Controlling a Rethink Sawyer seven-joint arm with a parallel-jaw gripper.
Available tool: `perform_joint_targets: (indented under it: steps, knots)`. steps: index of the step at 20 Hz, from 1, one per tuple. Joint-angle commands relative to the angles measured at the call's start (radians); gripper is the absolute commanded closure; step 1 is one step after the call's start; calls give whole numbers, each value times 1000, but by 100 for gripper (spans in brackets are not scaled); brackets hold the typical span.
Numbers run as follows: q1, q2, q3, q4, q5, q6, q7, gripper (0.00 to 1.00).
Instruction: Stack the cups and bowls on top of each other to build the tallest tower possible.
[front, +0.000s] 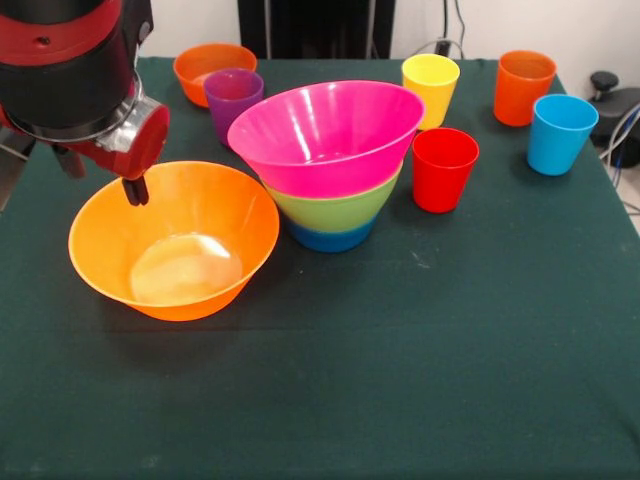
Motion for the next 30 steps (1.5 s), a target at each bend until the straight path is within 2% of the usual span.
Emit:
perform_joint_targets:
  steps: [1,7,13,22,25,30]
  knots:
    - [-22,-92,28,234,-10,-94,-311,0]
    - [-30,-133,37,308,-12,-117,-302,0]
    - [-28,-143,47,325,-25,-127,-288,0]
    - [-27,-199,60,464,-8,-225,-223,0]
    - [-27,-213,68,484,1,-221,-208,0]
    - [-21,-206,79,465,5,-192,-187,0]
